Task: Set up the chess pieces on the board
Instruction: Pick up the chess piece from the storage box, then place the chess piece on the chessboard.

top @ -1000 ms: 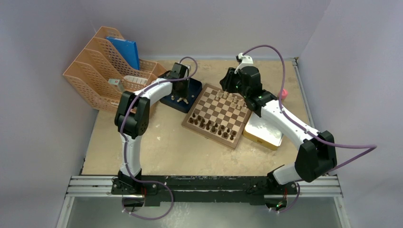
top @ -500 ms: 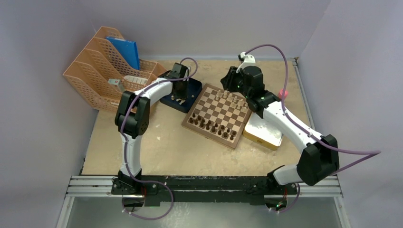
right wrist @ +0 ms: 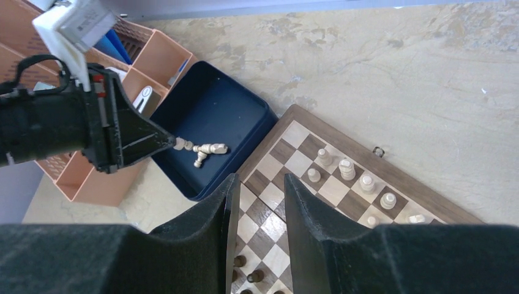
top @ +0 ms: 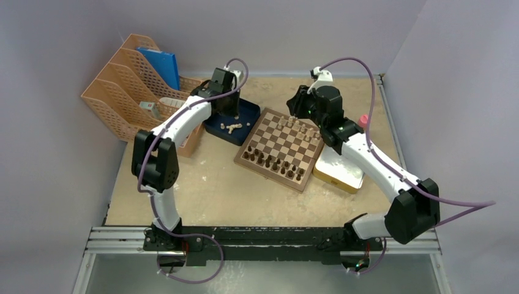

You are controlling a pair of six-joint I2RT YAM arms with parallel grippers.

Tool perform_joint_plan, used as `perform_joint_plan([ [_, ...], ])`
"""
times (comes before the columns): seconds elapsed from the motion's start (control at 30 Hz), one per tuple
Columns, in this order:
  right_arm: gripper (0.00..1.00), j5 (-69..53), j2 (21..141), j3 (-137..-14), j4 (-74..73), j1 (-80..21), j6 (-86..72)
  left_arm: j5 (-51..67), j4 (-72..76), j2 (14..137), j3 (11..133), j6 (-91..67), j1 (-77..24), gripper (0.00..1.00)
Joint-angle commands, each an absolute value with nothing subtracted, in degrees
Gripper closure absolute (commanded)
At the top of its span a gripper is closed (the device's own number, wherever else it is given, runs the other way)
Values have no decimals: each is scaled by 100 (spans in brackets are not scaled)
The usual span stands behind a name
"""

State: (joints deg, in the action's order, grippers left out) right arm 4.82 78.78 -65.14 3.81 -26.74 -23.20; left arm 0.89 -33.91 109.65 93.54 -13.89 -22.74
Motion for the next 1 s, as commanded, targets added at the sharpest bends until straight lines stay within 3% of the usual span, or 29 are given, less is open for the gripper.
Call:
perform_joint_plan([
  [0.0, 65, 562, 7631, -6554, 615, -2689, -2398, 329, -3468, 10513, 9545, -1318, -2405, 94],
  [0.27, 65, 821, 7492, -6399, 545, -2690, -2514, 798, -3022, 10277, 9189, -1494, -2800, 92],
  [0.97, 65, 1206, 6739, -6025, 324, -2689, -2650, 449, -2588, 11515, 9540, -1714, -4100, 90],
])
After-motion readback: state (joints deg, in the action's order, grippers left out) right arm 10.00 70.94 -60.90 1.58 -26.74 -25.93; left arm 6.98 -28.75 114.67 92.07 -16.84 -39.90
